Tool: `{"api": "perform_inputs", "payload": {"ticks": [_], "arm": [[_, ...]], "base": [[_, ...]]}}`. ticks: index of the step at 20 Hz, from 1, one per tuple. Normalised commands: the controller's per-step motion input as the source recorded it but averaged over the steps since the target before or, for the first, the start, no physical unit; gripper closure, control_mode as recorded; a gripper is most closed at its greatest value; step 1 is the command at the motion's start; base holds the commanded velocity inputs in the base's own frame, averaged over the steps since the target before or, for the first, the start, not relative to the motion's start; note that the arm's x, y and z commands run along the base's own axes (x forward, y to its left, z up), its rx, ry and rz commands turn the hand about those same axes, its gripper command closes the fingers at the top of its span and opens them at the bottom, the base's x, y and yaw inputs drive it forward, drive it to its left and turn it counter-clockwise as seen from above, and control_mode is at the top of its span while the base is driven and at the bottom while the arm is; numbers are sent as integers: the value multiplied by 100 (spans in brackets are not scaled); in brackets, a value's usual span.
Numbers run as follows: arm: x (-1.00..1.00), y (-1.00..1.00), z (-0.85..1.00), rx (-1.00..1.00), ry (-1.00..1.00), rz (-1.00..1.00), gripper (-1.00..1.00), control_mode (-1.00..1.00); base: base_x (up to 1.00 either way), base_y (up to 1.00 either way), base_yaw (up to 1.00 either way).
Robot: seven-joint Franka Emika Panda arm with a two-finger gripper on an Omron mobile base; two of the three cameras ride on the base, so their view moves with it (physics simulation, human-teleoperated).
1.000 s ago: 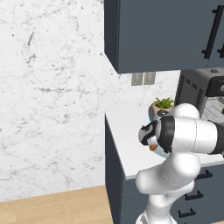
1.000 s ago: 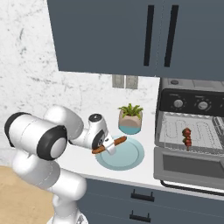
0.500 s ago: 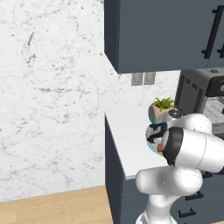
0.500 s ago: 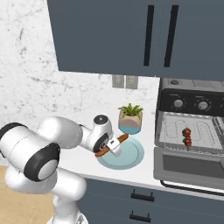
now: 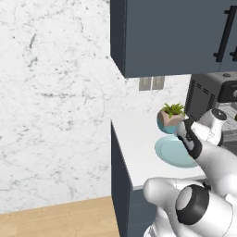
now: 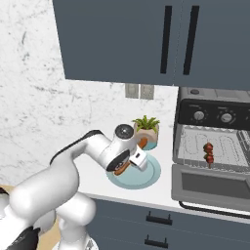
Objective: Pick up the kebab skewer and baguette bread, and place them inside the toaster oven. Close the toaster oven door and start by setting the timer.
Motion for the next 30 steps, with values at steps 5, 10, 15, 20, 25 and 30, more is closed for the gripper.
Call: {"api": "perform_inputs", "payload": {"ticks": [5, 10, 15, 20, 25, 30], "arm": [[-16, -47, 100, 0, 1, 18, 100, -100], [10, -82, 82, -1, 4, 12, 100, -100], [-3, -100, 34, -11, 0, 13, 100, -100], [-14, -100, 0, -11, -6, 19, 100, -100], [-8, -100, -8, -12, -14, 22, 100, -100], [18, -88, -2, -4, -3, 2, 100, -100]], "base": [[0, 0, 0], [0, 0, 0], [0, 0, 0], [0, 0, 0], [0, 0, 0], [0, 0, 0]]}}
